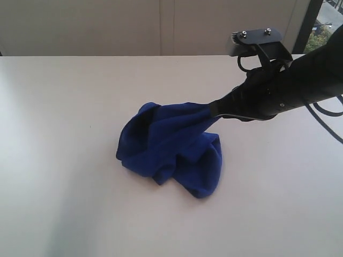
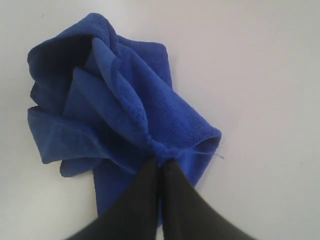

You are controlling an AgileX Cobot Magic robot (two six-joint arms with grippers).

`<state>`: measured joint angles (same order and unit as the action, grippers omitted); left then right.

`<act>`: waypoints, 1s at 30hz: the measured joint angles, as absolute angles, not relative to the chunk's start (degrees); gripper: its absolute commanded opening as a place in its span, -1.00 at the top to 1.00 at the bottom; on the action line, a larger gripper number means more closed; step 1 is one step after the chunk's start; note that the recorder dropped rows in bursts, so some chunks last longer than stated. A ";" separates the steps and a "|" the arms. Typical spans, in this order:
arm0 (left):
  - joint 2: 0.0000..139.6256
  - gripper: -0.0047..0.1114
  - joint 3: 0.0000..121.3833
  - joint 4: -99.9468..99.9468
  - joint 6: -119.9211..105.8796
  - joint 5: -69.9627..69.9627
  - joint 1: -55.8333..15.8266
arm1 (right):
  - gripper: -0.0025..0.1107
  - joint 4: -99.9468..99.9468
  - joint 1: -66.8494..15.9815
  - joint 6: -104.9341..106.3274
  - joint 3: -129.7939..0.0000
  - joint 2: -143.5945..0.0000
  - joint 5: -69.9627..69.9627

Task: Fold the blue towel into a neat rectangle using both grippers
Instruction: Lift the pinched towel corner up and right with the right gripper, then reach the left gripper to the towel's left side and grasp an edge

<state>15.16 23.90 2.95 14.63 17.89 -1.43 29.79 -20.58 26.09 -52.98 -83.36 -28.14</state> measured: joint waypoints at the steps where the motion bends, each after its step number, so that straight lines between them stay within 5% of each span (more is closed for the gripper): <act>1: 18.41 0.92 26.75 2.95 13.08 21.25 -1.43 | 0.96 29.79 -20.58 26.09 -52.98 -83.36 -28.14; 7: 43.71 0.92 35.84 8.62 2.90 32.90 -1.43 | 0.96 29.70 -20.58 26.09 -52.98 -83.36 -28.14; 14: 79.27 0.92 37.61 64.90 -46.17 30.75 -1.43 | 0.96 29.70 -20.58 26.09 -52.98 -84.59 -28.14; 18: 92.07 0.92 41.12 77.03 -56.46 31.30 -1.43 | 0.96 29.70 -20.58 26.09 -52.98 -86.18 -28.14; 25: 106.12 0.12 45.82 87.19 -65.39 34.21 -7.39 | 0.96 29.70 -20.58 25.71 -52.98 -86.57 -25.96; 30: 108.03 -0.01 46.36 87.42 -67.53 34.82 -8.42 | 0.96 29.70 -20.58 25.46 -52.98 -86.57 -22.14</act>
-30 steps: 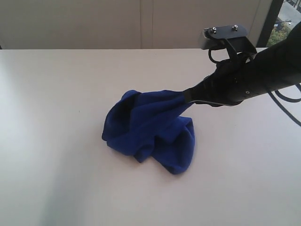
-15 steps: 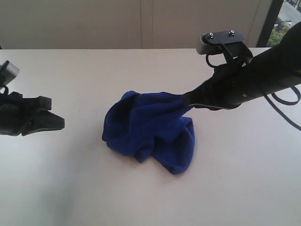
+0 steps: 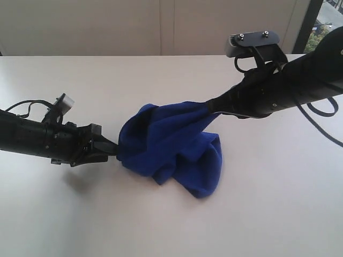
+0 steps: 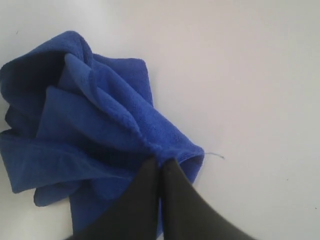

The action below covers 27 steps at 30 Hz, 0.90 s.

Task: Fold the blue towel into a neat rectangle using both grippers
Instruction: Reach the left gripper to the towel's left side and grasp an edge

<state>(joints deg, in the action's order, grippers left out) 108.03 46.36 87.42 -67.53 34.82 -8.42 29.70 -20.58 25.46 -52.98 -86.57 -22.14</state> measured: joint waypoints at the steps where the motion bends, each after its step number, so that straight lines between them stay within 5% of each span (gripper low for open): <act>1: 108.18 -0.03 46.36 87.47 -68.05 34.82 -8.42 | 0.96 29.70 -20.58 25.46 -52.98 -86.57 -21.78; 27: 114.64 -0.05 47.69 98.53 -75.66 41.99 -8.53 | 0.96 27.78 -20.58 23.08 -52.98 -86.57 -20.70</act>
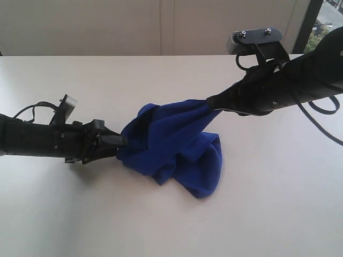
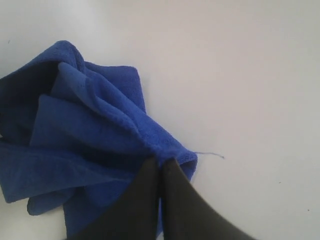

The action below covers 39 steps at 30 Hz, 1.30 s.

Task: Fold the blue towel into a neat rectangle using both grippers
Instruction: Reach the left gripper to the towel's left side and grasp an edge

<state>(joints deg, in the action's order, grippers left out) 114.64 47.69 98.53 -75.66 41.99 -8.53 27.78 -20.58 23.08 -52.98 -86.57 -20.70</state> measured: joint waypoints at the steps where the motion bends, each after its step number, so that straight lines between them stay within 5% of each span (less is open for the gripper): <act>1: 114.77 -0.05 47.69 98.53 -75.76 42.43 -8.53 | 0.96 27.78 -20.58 23.08 -52.98 -86.57 -20.70; 7: 116.54 -0.04 48.06 98.41 -76.12 47.39 -8.53 | 0.96 27.52 -20.58 23.08 -52.98 -86.57 -20.41; 15: 116.96 0.26 48.33 91.84 -75.09 49.38 -8.53 | 0.96 27.20 -20.58 22.98 -52.98 -86.57 -20.28; 24: 116.47 -0.11 49.02 89.98 -74.87 44.84 -8.74 | 0.96 27.10 -20.58 22.98 -52.98 -86.57 -19.80; 39: 114.98 0.00 49.35 85.31 -78.03 41.63 -8.74 | 0.96 27.10 -20.58 22.98 -52.98 -86.57 -19.41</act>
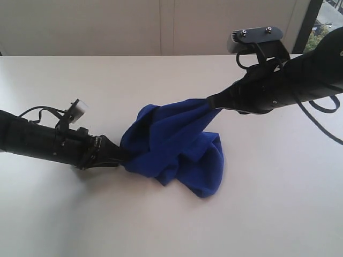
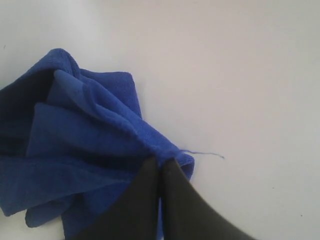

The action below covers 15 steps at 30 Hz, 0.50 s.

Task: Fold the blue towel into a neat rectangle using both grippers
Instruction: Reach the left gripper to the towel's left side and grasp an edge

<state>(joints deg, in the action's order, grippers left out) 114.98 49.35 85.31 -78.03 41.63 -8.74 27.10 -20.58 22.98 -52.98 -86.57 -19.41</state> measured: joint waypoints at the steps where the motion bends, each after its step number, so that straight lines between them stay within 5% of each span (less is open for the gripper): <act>1: 114.86 0.02 49.35 85.31 -78.03 41.27 -8.74 | 0.96 27.10 -20.58 22.98 -52.98 -86.57 -19.32; 15: 115.46 0.04 49.24 87.52 -79.99 41.92 -8.74 | 0.96 26.99 -20.58 22.98 -52.98 -86.57 -18.55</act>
